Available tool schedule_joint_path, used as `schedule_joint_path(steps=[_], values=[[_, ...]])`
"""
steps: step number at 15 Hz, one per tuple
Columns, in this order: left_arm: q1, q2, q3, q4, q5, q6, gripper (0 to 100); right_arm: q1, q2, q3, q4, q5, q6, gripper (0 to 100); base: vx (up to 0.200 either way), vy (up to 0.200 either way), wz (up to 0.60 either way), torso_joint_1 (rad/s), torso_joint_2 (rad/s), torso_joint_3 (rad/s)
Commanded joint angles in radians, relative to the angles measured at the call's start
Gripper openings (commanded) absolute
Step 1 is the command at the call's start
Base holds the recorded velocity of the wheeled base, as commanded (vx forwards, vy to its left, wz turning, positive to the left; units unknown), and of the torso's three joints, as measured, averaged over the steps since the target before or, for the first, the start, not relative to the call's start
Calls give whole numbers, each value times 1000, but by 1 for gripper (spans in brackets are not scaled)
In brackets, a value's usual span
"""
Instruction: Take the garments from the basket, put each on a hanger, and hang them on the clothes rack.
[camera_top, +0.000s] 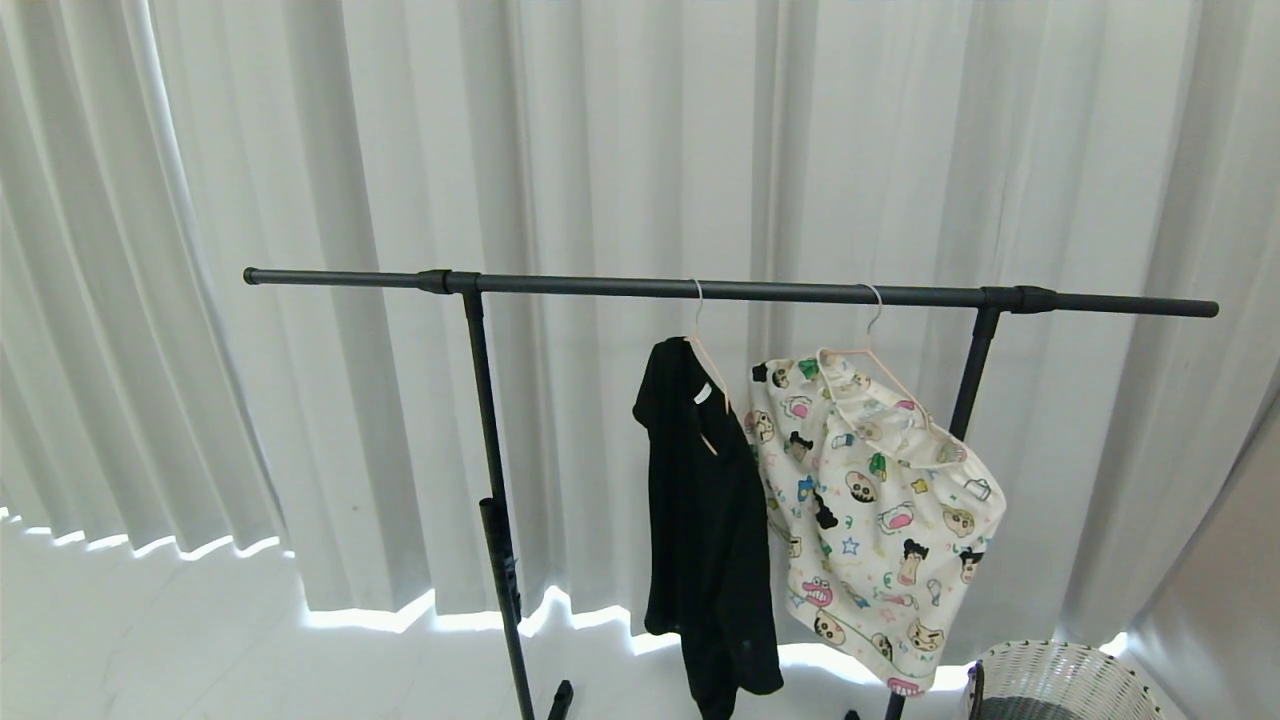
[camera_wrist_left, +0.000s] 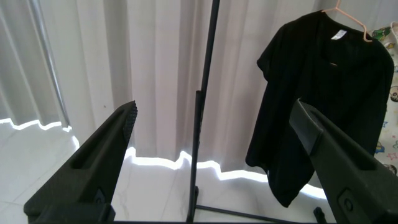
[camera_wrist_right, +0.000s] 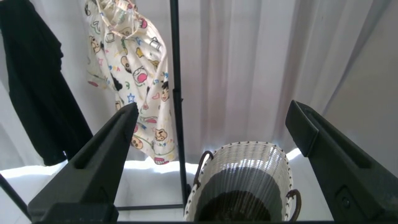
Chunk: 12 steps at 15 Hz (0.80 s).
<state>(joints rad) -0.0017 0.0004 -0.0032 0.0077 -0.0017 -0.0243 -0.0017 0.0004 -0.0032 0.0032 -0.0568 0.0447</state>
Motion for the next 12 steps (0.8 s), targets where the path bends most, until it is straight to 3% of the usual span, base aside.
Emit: schedule_joint_path(steps=[1, 12], values=[[0, 0, 0, 0, 0, 0, 100, 0, 0, 0, 0, 0, 0, 100, 0, 0, 0, 0, 0, 0], [0, 0, 0, 0, 0, 0, 100, 0, 0, 0, 0, 0, 0, 100, 0, 0, 0, 0, 0, 0]])
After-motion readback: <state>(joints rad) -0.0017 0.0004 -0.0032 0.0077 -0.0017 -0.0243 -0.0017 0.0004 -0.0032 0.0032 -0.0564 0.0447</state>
